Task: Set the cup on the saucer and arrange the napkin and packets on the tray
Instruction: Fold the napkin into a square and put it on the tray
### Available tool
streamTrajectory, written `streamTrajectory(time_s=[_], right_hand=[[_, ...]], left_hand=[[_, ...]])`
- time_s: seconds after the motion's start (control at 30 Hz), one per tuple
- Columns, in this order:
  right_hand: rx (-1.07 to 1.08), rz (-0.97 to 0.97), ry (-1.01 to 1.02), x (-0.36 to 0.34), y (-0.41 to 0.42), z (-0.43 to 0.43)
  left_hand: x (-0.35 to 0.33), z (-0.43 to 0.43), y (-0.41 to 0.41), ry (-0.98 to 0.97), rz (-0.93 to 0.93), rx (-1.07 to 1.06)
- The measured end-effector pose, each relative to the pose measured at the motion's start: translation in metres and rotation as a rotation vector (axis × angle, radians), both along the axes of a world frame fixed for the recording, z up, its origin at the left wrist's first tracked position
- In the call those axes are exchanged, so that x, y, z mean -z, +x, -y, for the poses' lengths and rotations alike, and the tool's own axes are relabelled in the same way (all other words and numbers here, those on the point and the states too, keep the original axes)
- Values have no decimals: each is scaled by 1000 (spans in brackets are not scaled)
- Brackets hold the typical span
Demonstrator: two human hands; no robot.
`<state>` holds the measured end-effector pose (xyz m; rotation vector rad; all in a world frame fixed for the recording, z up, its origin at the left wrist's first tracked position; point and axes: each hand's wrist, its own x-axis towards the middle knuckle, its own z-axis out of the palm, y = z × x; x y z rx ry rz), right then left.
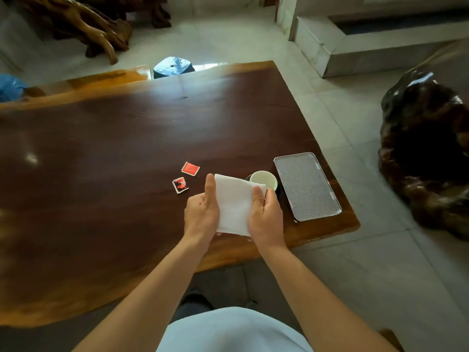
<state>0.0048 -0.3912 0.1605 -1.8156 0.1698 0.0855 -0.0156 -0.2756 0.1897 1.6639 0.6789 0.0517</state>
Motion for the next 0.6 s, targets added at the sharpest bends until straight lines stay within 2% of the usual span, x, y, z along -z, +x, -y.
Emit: streamTrajectory(time_s=[0.17,0.27,0.33,0.4,0.47,0.6], right_hand=[[-63,-51,-5,-1,8,21],[-127,55,-93,-13,21,25],[-249,84,-148,-21,30,18],[-295,150,-218,-22,38,9],[-240,208,-247,-20,46,2],[-46,89,-205,-14,65,-8]], left_hand=[[-4,4,-2,198,118,191],[2,-4,4,380,160,465],[3,-12,12,447,178,547],[1,-21,22,380,197,560],[-5,-28,31,216,166,510],[-6,-36,49,-180,-2,260]])
